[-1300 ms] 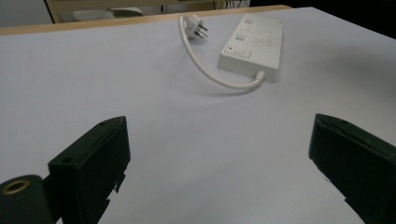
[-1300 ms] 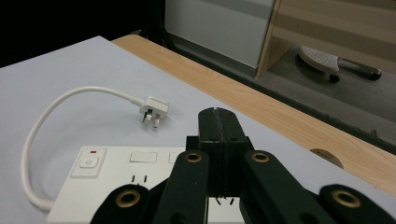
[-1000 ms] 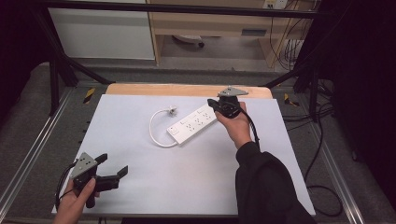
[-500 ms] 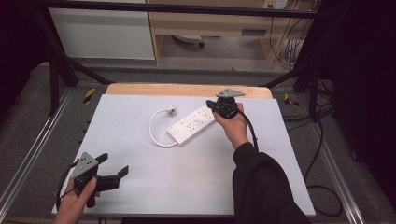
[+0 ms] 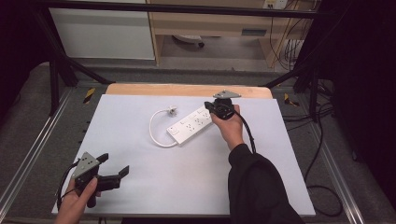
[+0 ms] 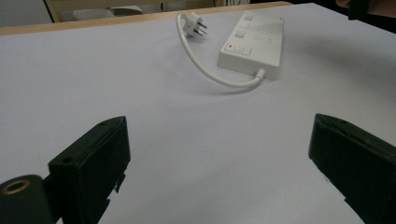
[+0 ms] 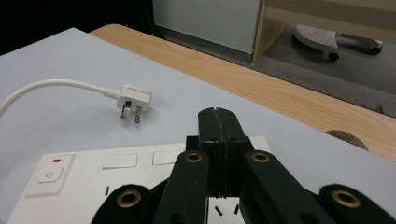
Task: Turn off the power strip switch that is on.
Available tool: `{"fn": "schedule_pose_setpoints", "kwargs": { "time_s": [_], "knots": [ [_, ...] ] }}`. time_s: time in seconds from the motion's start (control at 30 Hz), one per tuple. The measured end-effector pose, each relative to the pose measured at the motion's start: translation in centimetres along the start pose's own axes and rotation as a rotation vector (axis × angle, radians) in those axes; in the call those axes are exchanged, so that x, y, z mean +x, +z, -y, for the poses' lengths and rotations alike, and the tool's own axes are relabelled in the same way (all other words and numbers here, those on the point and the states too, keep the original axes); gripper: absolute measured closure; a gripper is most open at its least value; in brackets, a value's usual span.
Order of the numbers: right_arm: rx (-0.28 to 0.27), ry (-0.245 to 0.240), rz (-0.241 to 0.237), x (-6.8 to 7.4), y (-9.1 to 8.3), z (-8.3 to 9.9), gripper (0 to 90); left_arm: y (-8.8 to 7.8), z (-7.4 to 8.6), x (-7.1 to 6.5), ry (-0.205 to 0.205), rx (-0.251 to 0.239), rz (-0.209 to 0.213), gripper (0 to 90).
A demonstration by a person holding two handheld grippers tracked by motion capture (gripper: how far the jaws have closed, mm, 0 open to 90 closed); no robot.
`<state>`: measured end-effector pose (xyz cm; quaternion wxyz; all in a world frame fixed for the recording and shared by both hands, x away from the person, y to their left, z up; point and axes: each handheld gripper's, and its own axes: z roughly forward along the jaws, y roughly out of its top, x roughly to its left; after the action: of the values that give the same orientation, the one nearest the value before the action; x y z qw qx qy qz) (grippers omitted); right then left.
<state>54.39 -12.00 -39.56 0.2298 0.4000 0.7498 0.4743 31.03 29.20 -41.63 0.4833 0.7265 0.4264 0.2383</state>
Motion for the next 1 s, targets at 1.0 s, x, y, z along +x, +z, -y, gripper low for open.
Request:
{"fn": "schedule_pose_setpoints", "kwargs": {
  "time_s": [1.0],
  "knots": [
    [0.072, -0.024, 0.015, 1.4, 3.4, 0.9, 90.0, 0.1, 0.0, 0.0, -0.015, 0.002, 0.004, 5.4]
  ]
}}
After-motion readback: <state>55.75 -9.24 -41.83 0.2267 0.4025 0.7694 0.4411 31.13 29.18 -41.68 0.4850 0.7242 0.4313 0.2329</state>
